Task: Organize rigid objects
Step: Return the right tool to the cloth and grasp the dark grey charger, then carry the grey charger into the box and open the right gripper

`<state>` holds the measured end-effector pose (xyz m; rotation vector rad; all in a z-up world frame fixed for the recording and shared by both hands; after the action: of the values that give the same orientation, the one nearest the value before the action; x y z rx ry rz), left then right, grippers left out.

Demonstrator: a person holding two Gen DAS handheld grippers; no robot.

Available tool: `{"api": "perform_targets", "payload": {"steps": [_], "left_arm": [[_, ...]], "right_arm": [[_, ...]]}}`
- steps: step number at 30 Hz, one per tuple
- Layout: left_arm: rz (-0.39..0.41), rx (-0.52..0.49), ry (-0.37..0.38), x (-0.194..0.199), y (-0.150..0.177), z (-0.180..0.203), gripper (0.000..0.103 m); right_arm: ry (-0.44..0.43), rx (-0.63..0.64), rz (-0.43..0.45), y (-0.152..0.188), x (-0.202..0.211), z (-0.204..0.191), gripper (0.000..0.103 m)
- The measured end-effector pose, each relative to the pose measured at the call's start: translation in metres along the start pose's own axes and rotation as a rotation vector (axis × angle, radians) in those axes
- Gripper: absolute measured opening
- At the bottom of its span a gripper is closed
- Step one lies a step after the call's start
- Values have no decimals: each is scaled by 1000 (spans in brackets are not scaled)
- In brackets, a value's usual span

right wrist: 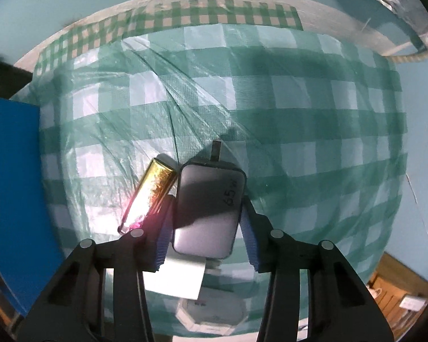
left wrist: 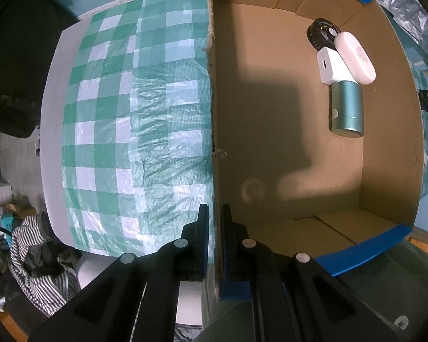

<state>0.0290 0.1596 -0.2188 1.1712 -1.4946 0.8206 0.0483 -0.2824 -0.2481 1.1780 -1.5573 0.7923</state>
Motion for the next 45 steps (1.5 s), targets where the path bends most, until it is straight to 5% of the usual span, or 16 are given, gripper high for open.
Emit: {"api": "perform_targets", "payload": {"steps": [24,45], "left_arm": [[8,-14,1,5,-6,7,7],[11,-18,8,9,-10,4,7]], "right_arm": [[-53,33,31,6,19,-19,40],[-123,224,63,18,65,-110,40]]}}
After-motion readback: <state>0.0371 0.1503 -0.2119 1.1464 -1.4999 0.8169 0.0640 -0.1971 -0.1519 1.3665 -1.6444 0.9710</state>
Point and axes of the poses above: each gripper's, at about its wrist camera, not at the fingertips, and x roughly against the way its jaws point, z to its right, y to its underside, the point moved 2 cm from there along -x, roughly the way its jaws point, and after that the axes turned 15 degrees about -y, right-handed, at the moved point
